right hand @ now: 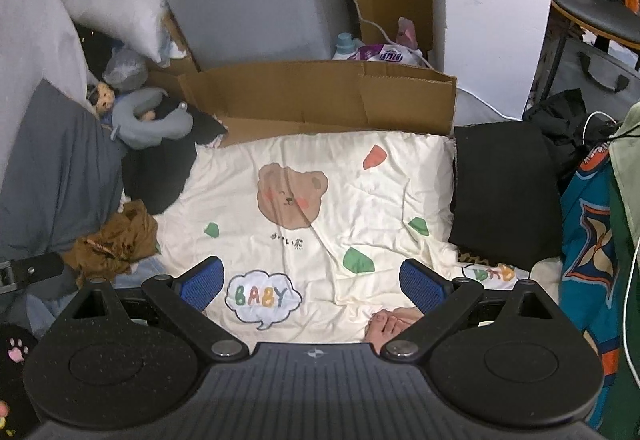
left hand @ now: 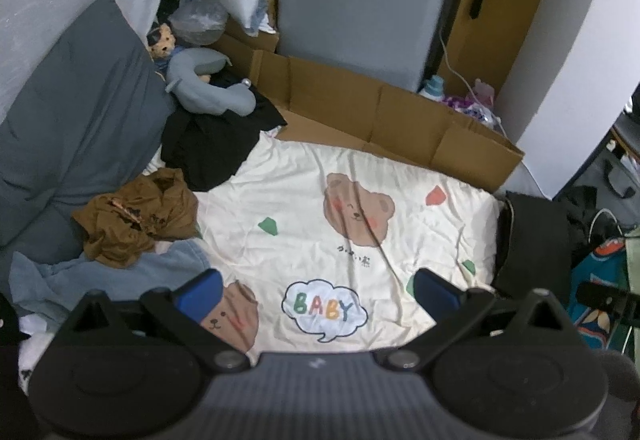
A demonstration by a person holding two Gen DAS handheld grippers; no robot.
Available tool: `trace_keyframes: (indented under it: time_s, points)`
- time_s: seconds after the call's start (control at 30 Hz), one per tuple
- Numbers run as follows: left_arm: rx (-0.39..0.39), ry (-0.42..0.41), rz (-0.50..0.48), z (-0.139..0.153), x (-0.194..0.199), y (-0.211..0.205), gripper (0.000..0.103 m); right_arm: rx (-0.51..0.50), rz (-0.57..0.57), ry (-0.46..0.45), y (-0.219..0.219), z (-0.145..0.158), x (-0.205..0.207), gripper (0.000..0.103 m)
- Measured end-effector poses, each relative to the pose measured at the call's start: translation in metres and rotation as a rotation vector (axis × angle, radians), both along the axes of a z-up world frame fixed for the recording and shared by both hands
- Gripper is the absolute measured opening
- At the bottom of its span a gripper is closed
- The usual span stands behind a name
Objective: Fold clothes
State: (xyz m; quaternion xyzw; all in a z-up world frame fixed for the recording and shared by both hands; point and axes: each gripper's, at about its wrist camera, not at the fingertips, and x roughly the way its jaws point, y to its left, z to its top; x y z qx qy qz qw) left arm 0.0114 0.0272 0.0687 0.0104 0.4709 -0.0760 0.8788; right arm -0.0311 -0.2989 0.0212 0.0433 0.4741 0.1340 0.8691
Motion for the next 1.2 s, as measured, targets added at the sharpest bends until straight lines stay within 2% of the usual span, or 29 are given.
trace_keyframes:
  time_s: [0.27, 0.53, 0.9, 1.2]
  points:
    - [0.008, 0.003, -0.004, -0.010, -0.008, -0.007, 0.103, 0.002, 0.003, 0.007, 0.000, -0.002, -0.007, 0.098]
    - [0.009, 0.006, 0.021, -0.020, -0.019, -0.006, 0.102, -0.042, 0.067, 0.025, 0.009, -0.004, -0.014, 0.098]
    - [0.012, 0.032, 0.049, -0.042, -0.023, -0.005, 0.102, -0.018, 0.098, 0.035, 0.011, -0.006, -0.014, 0.098]
    - [0.025, 0.004, 0.071, -0.046, -0.023, -0.006, 0.102, -0.006, 0.102, 0.038, 0.012, -0.007, -0.010, 0.098]
